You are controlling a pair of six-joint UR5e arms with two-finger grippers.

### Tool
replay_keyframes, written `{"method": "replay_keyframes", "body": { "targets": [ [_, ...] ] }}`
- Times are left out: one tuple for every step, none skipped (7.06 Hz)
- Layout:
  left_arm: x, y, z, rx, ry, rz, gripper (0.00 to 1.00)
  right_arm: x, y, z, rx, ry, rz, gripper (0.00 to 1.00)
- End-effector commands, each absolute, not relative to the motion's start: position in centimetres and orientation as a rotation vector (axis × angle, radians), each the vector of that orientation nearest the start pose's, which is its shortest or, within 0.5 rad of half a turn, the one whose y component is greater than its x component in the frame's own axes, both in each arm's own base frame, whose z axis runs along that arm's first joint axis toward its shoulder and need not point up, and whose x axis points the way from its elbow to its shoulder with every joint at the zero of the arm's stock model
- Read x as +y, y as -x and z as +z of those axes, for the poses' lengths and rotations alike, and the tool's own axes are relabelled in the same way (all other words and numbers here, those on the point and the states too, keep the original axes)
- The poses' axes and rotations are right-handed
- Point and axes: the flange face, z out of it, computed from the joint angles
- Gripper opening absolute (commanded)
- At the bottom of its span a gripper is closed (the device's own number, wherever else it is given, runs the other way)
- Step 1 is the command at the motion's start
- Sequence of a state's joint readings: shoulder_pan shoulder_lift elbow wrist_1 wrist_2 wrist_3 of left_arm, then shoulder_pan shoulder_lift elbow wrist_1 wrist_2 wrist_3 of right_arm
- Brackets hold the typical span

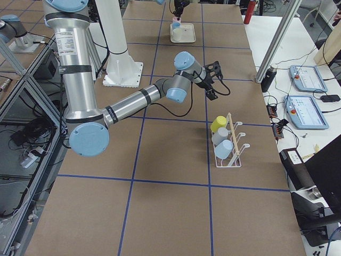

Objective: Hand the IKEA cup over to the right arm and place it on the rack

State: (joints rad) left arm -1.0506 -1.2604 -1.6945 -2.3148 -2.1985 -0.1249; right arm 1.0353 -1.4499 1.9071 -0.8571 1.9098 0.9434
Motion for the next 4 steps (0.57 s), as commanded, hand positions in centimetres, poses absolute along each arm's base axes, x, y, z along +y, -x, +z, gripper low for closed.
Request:
{"method": "replay_keyframes", "body": {
  "targets": [
    [-36.8,-12.4,65.6,0.758,-0.320,0.546,0.00,-50.5,18.3,35.6,-1.001,-0.654,0.160,1.00],
    [-37.0,-12.1,64.5,0.765,-0.349,0.546,0.00,-50.5,18.3,35.6,-1.002,-0.655,0.160,1.00],
    [-36.0,-11.2,62.1,0.769,-0.378,0.538,0.00,-50.5,18.3,35.5,-1.004,-0.655,0.160,1.00],
    [-36.8,-8.5,61.2,0.759,-0.412,0.451,0.00,-50.4,18.2,35.3,-1.006,-0.659,0.159,1.00]
  ]
}}
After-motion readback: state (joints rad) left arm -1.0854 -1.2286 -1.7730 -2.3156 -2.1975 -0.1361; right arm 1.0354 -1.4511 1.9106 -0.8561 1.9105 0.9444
